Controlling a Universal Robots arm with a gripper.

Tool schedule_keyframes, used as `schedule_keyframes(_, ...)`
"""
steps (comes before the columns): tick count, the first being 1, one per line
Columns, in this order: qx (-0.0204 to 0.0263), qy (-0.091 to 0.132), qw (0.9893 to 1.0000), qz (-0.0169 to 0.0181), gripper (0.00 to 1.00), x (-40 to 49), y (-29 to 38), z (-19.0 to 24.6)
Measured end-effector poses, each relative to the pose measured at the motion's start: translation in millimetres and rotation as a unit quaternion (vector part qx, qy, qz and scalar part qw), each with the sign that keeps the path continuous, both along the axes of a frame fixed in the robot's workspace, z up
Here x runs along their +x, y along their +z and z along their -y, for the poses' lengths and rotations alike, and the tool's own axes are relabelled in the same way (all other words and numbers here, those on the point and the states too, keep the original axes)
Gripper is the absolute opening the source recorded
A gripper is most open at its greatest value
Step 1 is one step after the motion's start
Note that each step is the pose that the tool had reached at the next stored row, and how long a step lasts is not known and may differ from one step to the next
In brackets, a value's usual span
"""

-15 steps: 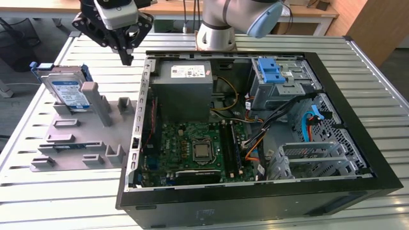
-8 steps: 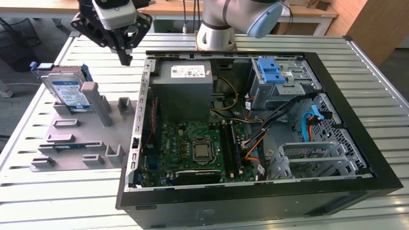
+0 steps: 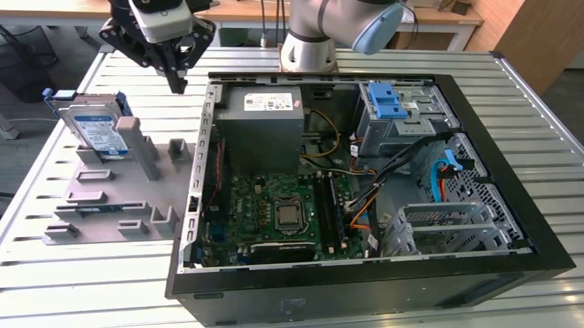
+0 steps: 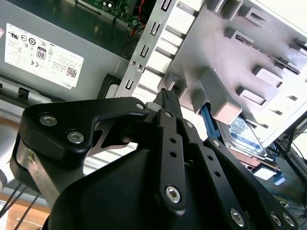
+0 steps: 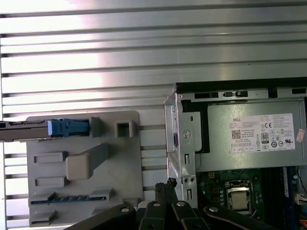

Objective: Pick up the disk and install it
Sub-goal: 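Reach for the disk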

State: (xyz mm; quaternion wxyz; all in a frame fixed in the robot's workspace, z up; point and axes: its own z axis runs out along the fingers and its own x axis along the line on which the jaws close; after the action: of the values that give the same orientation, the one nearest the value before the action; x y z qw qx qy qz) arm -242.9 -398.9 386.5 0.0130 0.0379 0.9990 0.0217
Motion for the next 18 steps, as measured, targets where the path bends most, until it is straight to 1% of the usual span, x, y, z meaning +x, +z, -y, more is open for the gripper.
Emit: schedule_keyframes(18, 0.0, 0.0, 1.0, 0.0, 0.11, -9.9, -0.9, 0.0)
